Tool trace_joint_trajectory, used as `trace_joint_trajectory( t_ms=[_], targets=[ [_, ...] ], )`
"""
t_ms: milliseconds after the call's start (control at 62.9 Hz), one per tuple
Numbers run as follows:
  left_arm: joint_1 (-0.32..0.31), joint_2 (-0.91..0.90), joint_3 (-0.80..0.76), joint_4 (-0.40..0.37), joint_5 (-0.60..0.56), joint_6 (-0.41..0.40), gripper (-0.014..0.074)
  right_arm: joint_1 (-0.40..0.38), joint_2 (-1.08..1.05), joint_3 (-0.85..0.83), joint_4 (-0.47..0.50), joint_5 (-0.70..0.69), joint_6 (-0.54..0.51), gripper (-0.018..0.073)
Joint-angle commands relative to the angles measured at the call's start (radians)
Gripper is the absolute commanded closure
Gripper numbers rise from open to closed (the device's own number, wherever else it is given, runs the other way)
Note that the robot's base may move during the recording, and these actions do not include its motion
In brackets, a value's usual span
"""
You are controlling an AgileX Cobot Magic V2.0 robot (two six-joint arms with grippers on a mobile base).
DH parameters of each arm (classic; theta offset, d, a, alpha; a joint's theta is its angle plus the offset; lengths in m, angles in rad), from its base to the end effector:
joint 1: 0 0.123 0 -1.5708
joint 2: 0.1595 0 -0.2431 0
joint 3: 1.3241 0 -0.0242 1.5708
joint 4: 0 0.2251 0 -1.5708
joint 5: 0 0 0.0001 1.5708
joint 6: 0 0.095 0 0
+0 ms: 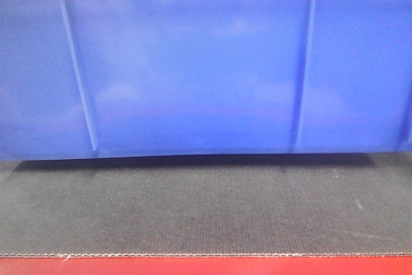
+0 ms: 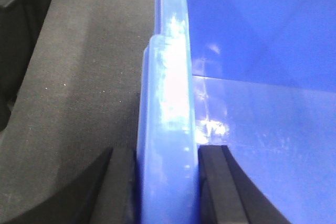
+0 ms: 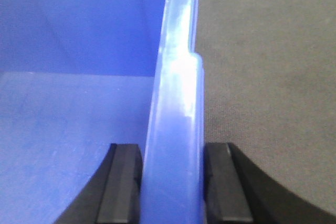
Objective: Move blue bin to conveyor side
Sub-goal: 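Lower the blue bin onto the black conveyor surface with both grippers, then open both grippers and release the blue bin rim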
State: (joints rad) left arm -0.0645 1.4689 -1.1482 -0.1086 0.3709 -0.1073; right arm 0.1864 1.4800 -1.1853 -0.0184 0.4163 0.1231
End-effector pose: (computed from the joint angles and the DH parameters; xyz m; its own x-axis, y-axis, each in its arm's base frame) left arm 0.3158 -0.0242 0.2833 -0.5732 -0.1703 -0.8015 -0.0225 0.9811 -0.1924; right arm 0.3136 0.0584 0.2873 -0.5897 -0.0033 -0.8076 -0.1175 0.9897 0.0818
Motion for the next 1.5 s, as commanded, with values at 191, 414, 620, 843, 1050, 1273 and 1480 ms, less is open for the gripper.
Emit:
trace_joint_trajectory(
  t_ms=[191,414,620,843,1050,1273,1480],
  targets=[
    [0.000,-0.021,-0.018,0.010,-0.120,-0.001,0.0615,-0.005,-0.006,-0.020,-0.032,-0.142,-0.019,0.0648],
    [0.000,-0.016,-0.018,0.010,-0.119,-0.001,0.0615,-0.005,0.016,-0.020,-0.032,-0.162,-0.019,0.0648],
    [0.000,-0.010,-0.018,0.016,-0.117,-0.001,0.0558,-0.005,0.031,-0.020,-0.032,-0.156,-0.019,0.0645],
    [0.000,0.001,-0.018,0.018,-0.119,-0.001,0.0214,-0.005,0.035,-0.020,-0.032,-0.156,-0.019,0.0305],
    [0.000,-0.001,-0.028,0.066,-0.164,-0.001,0.0043,-0.005,0.033,-0.026,-0.036,-0.160,-0.019,0.0001],
    [0.000,-0.055,-0.090,0.066,-0.146,-0.001,0.0181,-0.005,-0.023,-0.128,-0.059,-0.077,-0.019,0.0011],
    [0.000,-0.147,-0.109,0.068,-0.170,-0.001,0.0576,-0.005,-0.100,-0.214,-0.059,-0.035,-0.019,0.0321]
  ],
)
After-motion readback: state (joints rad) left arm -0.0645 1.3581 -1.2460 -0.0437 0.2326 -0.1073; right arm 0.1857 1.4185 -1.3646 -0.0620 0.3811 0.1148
